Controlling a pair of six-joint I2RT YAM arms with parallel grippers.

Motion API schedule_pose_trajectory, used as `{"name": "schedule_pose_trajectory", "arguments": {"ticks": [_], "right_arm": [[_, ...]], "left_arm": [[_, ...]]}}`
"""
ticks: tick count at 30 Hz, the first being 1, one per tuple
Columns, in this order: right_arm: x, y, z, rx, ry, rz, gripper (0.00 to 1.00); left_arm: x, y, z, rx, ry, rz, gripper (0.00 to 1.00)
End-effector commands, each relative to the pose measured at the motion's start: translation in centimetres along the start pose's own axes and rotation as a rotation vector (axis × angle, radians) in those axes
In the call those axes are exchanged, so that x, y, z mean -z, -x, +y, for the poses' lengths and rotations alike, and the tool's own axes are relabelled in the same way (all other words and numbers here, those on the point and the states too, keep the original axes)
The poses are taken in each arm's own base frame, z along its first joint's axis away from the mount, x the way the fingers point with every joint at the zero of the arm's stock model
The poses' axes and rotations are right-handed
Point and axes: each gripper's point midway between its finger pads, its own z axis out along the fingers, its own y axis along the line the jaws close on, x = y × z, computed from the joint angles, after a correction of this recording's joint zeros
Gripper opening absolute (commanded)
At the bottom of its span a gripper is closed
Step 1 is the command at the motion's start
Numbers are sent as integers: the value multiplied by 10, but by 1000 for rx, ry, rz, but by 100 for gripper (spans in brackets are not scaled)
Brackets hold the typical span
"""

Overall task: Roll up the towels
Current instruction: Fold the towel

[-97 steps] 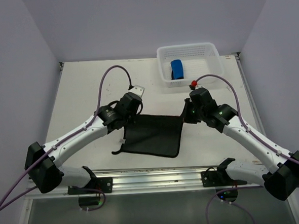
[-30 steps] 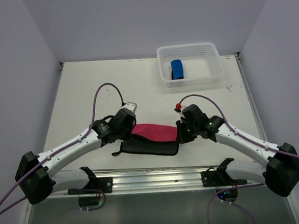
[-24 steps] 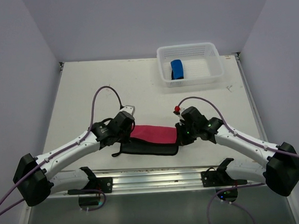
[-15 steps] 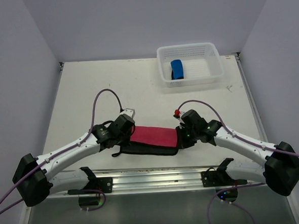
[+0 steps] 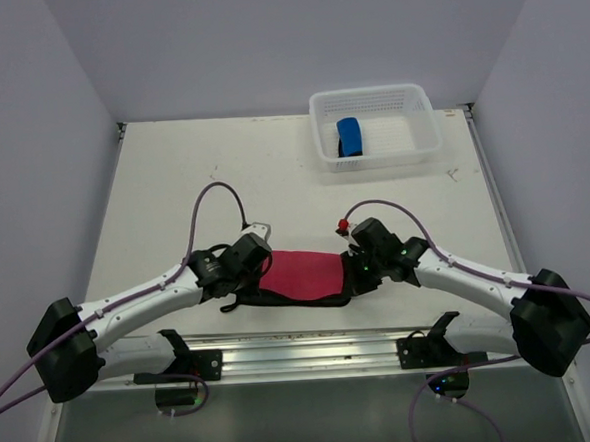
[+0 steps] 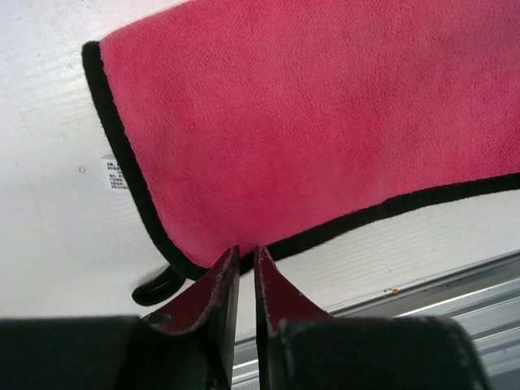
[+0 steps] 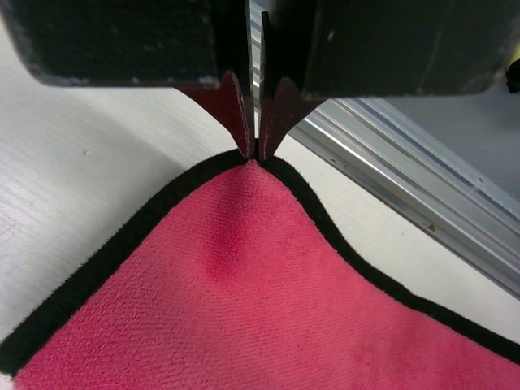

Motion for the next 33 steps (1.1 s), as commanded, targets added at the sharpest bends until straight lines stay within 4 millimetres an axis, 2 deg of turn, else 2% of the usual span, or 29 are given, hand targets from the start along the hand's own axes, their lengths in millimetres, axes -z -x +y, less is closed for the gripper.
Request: {"name": "schedule_pose_trajectory", "arguments": {"ticks": [1, 3, 4, 5, 6, 10, 14, 17, 18, 21, 24, 28, 30, 33], "right_arm": [[-1, 4, 12, -3, 55, -11, 4], [1, 5, 12, -7, 48, -14, 9], [2, 7, 11, -6, 40, -20, 14], [4, 8, 12, -6, 36, -25, 17], [6, 9, 10, -8, 21, -25, 23], [13, 11, 11, -11, 10, -35, 31], [22, 18, 16, -18, 13, -58, 36], [30, 25, 21, -17, 26, -93, 19], [32, 29, 22, -22, 28, -114, 15], [31, 41, 20, -39, 1, -159, 5], [26, 59, 10, -99, -74, -219, 4], [12, 75, 2, -154, -143, -230, 4], [6, 78, 2, -168, -147, -224, 4], [0, 88, -8, -192, -193, -235, 4]], "left_arm": [[2, 3, -3, 17, 0, -17, 18], [4, 5, -4, 19, -5, -28, 26], [5, 5, -4, 21, -8, -30, 33], [6, 6, -4, 22, -12, -36, 36], [8, 7, -5, 22, -17, -42, 40], [13, 11, -3, 35, -16, -66, 48], [13, 16, -2, 48, -1, -87, 49], [9, 21, -3, 55, 0, -111, 41], [6, 23, -5, 49, -2, -118, 34], [-1, 33, -7, 54, 6, -158, 21], [-6, 50, -11, 61, 19, -212, 16], [-14, 78, -7, 67, 101, -296, 3], [-26, 80, -1, 62, 157, -281, 0], [-38, 87, 7, 63, 213, -285, 0]]}}
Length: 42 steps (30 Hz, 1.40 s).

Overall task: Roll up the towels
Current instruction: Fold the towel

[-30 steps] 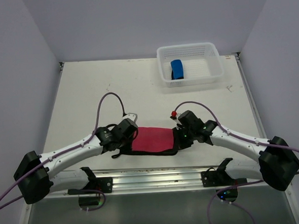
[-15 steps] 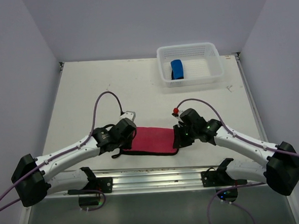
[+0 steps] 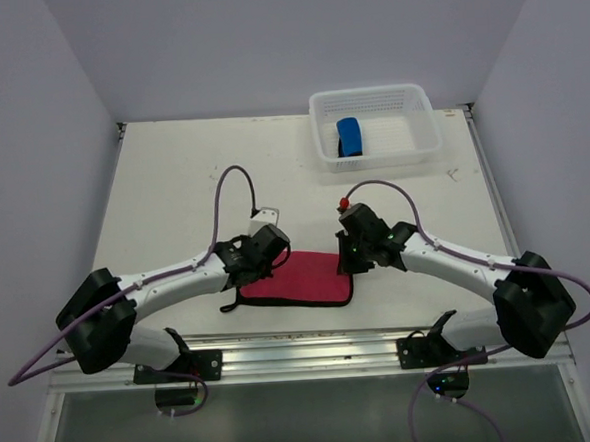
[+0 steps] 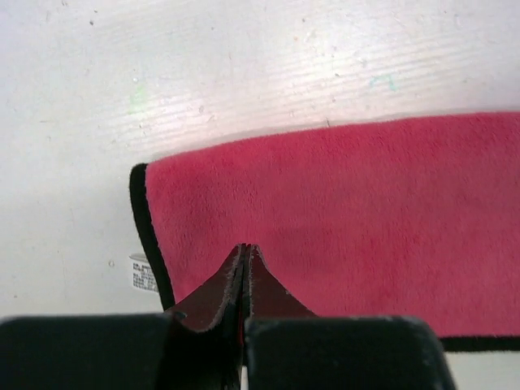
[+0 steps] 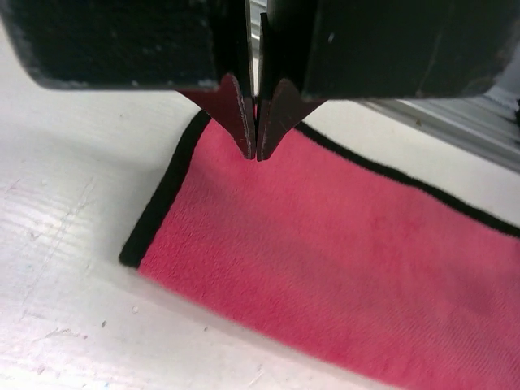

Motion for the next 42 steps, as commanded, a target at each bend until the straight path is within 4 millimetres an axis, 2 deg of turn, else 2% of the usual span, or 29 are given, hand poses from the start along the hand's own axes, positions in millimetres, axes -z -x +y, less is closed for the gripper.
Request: {"name": "schedule_pose_trajectory", "arguments": {"ticks": [1, 3, 8, 14, 20, 27, 34, 39, 42], "right_arm": [[-3, 35, 2, -46, -40, -110, 4], [-7, 38, -6, -51, -75, -111, 5], [-17, 42, -23, -82, -110, -112, 5], [-28, 40, -29, -77, -123, -94, 7], [-38, 37, -35, -80, -147, -77, 7], [-41, 43, -50, -65, -213, -81, 9], [-47, 70, -57, -19, -275, -133, 9], [-51, 92, -59, 37, -311, -153, 10], [-53, 109, -54, 79, -310, -152, 10]], "left_arm": [[-11, 38, 3, 45, 65, -118, 0], [-20, 37, 8, 54, 85, -112, 0], [-25, 42, 13, 58, 102, -132, 0], [-38, 39, 24, 71, 120, -118, 0], [-56, 25, 31, 74, 148, -54, 0], [-67, 12, 35, 92, 178, -10, 0], [-68, 0, 37, 121, 187, 24, 0], [-64, -7, 29, 187, 118, 22, 0], [-66, -20, 23, 197, 71, 48, 0]]}}
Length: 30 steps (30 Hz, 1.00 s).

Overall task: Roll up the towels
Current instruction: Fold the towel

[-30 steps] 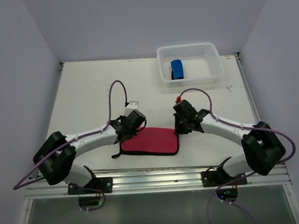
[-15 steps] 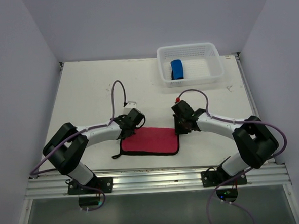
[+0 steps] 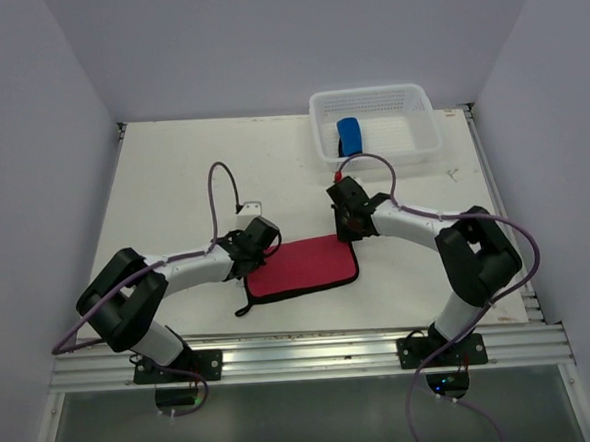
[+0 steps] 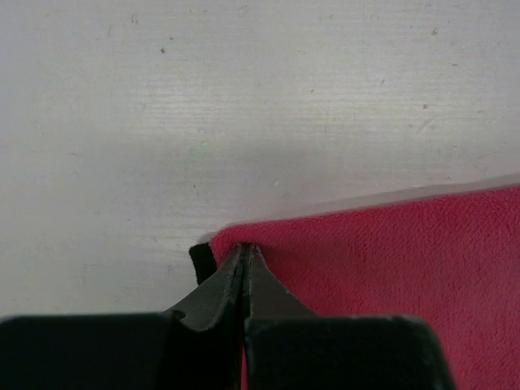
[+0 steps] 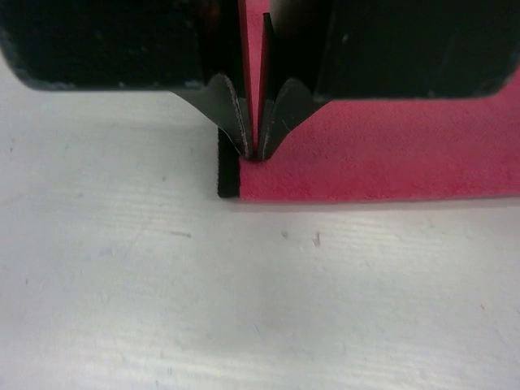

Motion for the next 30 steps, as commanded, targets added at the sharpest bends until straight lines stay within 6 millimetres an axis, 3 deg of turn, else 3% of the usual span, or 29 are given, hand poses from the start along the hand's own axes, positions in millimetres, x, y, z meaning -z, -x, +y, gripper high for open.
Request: {"name": "schedule_pose_trajectory", "arguments": {"ticks": [1, 6, 9, 10, 12, 18, 22, 25, 30], "right_arm": [[1, 41, 6, 55, -3, -71, 10], [14, 57, 23, 99, 76, -90, 11], [30, 61, 25, 102, 104, -104, 14], [34, 58, 23, 102, 101, -99, 15], [47, 58, 21, 90, 111, -112, 21], [68, 25, 3, -2, 147, -80, 32], [67, -2, -8, -46, 176, -34, 33], [64, -13, -10, -43, 184, -11, 35], [51, -25, -11, -40, 187, 30, 38]], "left_arm": [[-1, -24, -9, 50, -76, 67, 0], [5, -17, -11, 64, -97, 47, 7], [17, 6, -12, 66, -106, -7, 16], [23, 14, -12, 57, -111, -26, 25], [33, 34, -14, 63, -116, -63, 32], [62, 76, -15, 58, -137, -139, 59], [78, 92, -12, 53, -149, -172, 76], [88, 105, -3, 62, -132, -200, 97], [98, 123, 18, 79, -63, -224, 100]]}}
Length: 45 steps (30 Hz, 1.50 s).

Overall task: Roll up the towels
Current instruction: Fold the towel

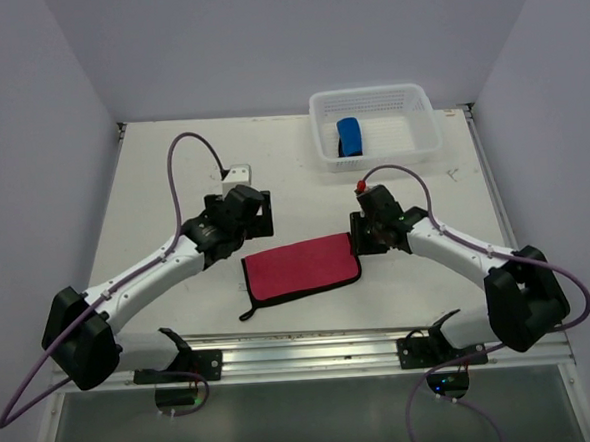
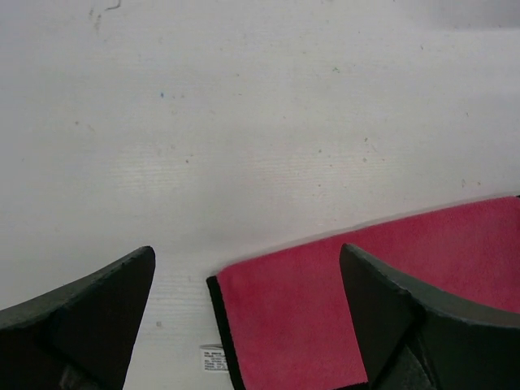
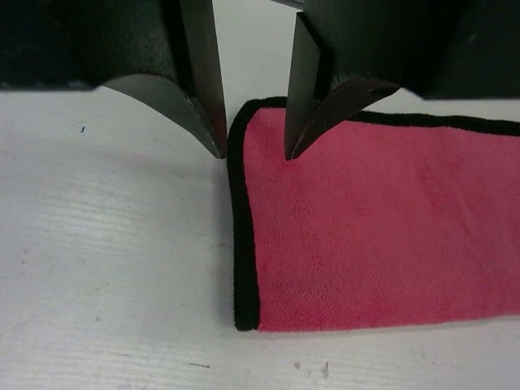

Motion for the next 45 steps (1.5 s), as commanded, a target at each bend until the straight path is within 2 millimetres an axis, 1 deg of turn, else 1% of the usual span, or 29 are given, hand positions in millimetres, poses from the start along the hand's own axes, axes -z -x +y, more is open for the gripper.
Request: {"name": "schedule_pose_trajectory", "arguments": {"ticks": [1, 6, 8, 11, 14, 18, 22, 25, 26, 31, 36, 43, 44, 45], "right_arm": [[-8, -4, 6, -11, 39, 25, 39], [-23, -6, 5, -9, 29, 51, 39], [-26, -5, 7, -6, 36, 55, 39], [-33, -8, 4, -6, 17, 69, 39], [-38, -10, 1, -3, 5, 73, 39], [-42, -15, -8, 11, -36, 85, 39], [-44, -17, -18, 22, -87, 87, 39], [-46, -21, -23, 31, -118, 95, 37], [-45, -21, -28, 38, -150, 92, 37], [-47, -27, -26, 109, -225, 103, 36], [-48, -29, -30, 106, -268, 109, 34], [-46, -36, -33, 102, -281, 132, 24], [-45, -37, -33, 97, -279, 132, 20], [-44, -37, -33, 95, -276, 131, 19]], "left_arm": [[15, 27, 23, 7, 79, -52, 100], [18, 34, 46, 41, 138, -69, 100], [18, 37, 54, 42, 146, -69, 100], [16, 34, 61, 45, 158, -67, 100], [12, 22, 68, 33, 177, -44, 100], [10, 18, 75, 14, 199, -40, 100], [10, 21, 78, 15, 202, -60, 100], [10, 21, 80, 13, 207, -61, 100], [11, 21, 81, 12, 208, -62, 100], [18, 28, 86, 21, 215, -94, 100], [20, 30, 89, 26, 213, -104, 100], [21, 32, 91, 39, 202, -108, 100], [22, 33, 92, 41, 201, -109, 100], [22, 33, 93, 47, 199, -108, 100]]}}
